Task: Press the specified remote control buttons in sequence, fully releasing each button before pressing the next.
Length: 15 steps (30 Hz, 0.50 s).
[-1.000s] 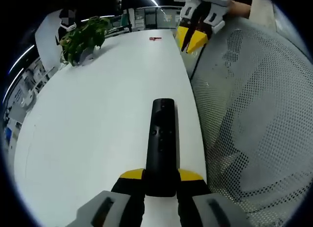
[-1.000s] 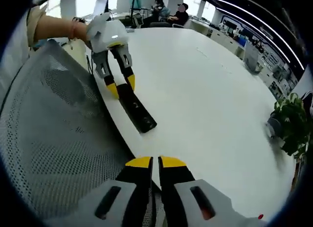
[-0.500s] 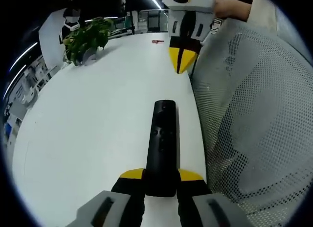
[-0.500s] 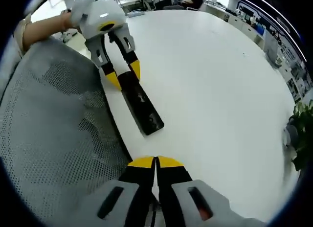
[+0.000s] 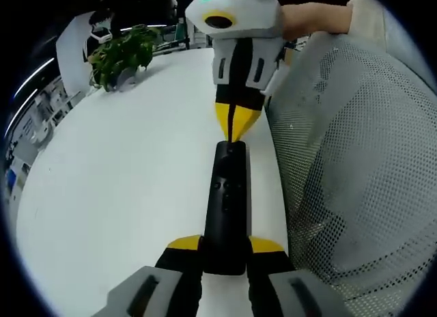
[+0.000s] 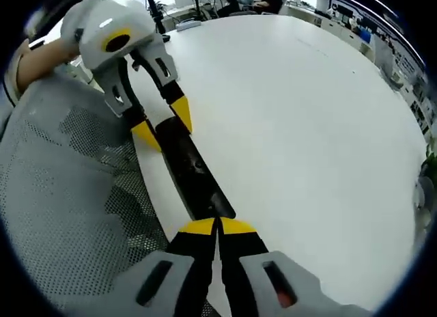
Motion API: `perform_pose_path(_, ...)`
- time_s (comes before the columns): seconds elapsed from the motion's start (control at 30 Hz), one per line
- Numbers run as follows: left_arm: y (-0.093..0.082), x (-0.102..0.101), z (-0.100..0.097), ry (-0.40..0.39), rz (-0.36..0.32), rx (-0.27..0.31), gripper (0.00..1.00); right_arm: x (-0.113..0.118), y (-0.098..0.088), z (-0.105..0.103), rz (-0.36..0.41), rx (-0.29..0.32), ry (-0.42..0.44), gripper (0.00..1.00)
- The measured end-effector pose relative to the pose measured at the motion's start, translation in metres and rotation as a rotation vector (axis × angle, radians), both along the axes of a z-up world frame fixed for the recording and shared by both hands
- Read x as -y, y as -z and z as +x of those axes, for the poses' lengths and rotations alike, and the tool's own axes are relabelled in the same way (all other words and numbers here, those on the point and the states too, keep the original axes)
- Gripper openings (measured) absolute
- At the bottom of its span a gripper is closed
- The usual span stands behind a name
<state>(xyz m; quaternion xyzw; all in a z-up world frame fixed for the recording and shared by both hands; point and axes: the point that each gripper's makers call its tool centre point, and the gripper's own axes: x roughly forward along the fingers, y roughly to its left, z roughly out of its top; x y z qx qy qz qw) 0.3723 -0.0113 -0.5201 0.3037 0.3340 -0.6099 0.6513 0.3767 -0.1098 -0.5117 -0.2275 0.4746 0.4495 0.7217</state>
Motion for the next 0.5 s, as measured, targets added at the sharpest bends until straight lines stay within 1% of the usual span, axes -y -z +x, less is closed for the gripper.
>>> perform_pose_path(0.07, 0.0002, 0.0, 0.0001, 0.001, 0.001, 0.0, 0.24, -0.0002, 0.0025, -0.0017, -0.006, -0.008, -0.006, 0.0)
perform_pose_path(0.23, 0.0006, -0.0001, 0.0003, 0.001, 0.002, 0.0, 0.24, -0.0018, 0.0012, -0.0015, -0.042, 0.028, -0.069, 0.0)
perform_pose_path(0.27, 0.0007, -0.0001, 0.0004, 0.001, 0.003, 0.0, 0.24, -0.0012, 0.0008, -0.0011, -0.058, 0.038, -0.097, 0.0)
perform_pose_path(0.3, 0.0007, -0.0001, 0.0004, 0.001, 0.002, 0.0, 0.24, -0.0018, 0.0012, -0.0012, -0.082, 0.056, -0.152, 0.0)
perform_pose_path(0.37, 0.0008, -0.0002, 0.0005, 0.0, 0.002, 0.0, 0.24, -0.0027, 0.0015, -0.0018, -0.118, 0.073, -0.235, 0.0)
perform_pose_path(0.5, 0.0009, -0.0004, 0.0006, 0.003, 0.002, 0.001, 0.24, -0.004, 0.0016, -0.0025, -0.162, 0.065, -0.345, 0.0)
